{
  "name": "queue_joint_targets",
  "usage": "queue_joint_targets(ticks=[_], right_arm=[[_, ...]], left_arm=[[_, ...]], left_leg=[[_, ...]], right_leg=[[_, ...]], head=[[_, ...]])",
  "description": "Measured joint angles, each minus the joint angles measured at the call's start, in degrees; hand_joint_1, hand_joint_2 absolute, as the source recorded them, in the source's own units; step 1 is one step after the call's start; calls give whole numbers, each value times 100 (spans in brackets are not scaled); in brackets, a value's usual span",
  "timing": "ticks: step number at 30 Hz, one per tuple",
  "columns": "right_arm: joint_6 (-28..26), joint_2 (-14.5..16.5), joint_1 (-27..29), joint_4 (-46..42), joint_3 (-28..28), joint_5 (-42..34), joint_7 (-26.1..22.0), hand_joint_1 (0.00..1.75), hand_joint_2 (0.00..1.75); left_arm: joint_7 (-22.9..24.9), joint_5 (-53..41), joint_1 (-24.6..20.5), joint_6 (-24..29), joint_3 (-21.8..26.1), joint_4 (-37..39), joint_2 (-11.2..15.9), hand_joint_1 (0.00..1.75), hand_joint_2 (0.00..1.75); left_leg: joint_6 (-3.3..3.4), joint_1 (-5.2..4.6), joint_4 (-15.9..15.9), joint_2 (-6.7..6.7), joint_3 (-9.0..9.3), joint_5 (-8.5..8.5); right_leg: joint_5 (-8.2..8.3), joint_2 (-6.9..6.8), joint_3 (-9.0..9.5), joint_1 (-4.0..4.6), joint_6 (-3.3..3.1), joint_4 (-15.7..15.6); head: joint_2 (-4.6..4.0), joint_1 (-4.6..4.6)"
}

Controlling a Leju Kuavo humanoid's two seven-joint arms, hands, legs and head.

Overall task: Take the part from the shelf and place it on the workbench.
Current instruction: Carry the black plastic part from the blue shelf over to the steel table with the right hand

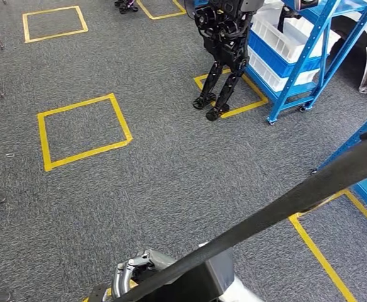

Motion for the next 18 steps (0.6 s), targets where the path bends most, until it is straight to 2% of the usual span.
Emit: queue_joint_targets(ticks=[3,4,5,8,9,10,12,13,14,15,16,18], right_arm=[[2,-2,-8,-6,0,-4,-2,175,175],[3,-2,-11,-10,0,-5,-2,175,175],[4,-2,-11,-13,0,-7,-2,175,175],[7,-1,-10,-28,0,-9,-4,175,175],[8,2,-12,-36,0,-9,-5,175,175],[10,5,-13,-43,0,-10,-5,175,175],[13,10,-5,-44,0,-10,-7,175,175],[13,9,2,-43,0,-10,-7,175,175],[13,9,9,-41,0,-10,-7,175,175],[13,9,11,-40,0,-9,-7,175,175],[13,9,10,-41,0,-8,-7,175,175],[13,8,4,-44,-1,-5,-8,175,175]], left_arm=[[-11,-1,-13,-1,-1,1,-5,0,175],[-17,-1,-18,-1,-1,1,-8,0,175],[-21,-1,-18,-3,-1,1,-11,0,175],[-23,-1,-13,-10,1,0,-8,0,175],[-23,-2,-14,-10,1,0,-4,0,175],[-25,-2,-16,-9,1,0,1,0,175],[-26,-3,-11,-9,1,0,9,0,175],[-27,-2,-8,-9,1,0,13,0,175],[-29,-2,-8,-9,2,0,18,0,175],[-30,-2,-8,-9,2,0,22,0,175],[-30,-2,-10,-9,3,0,26,0,175],[-28,-8,-13,-9,3,1,31,0,175]], left_leg=[[-1,-27,-1,-40,15,0],[-10,-27,-2,-48,6,4],[-26,-20,-5,-51,-9,12],[-97,-18,-23,-49,-26,17],[-123,-21,47,-46,-56,-49],[-148,-20,222,-41,-132,-171],[-205,12,882,-29,-431,-515],[-231,29,1210,-23,-578,-634],[-255,47,1390,-16,-653,-661],[-278,65,1346,-9,-621,-577],[-299,86,1083,0,-481,-403],[-328,116,343,23,-110,-94]], right_leg=[[583,54,487,86,-149,-1098],[675,71,602,115,-192,-1367],[698,82,651,135,-219,-1500],[733,66,697,121,-236,-1648],[766,51,724,102,-248,-1710],[796,34,749,81,-258,-1765],[812,5,756,76,-275,-1788],[811,-5,751,76,-274,-1785],[809,-14,750,74,-271,-1781],[804,-18,752,69,-263,-1774],[792,-18,756,59,-245,-1759],[746,-13,740,50,-174,-1683]], head=[[0,-2],[0,-1],[0,-3],[0,-7],[0,-10],[0,-14],[0,-16],[0,-15],[0,-15],[0,-14],[0,-15],[0,-20]])
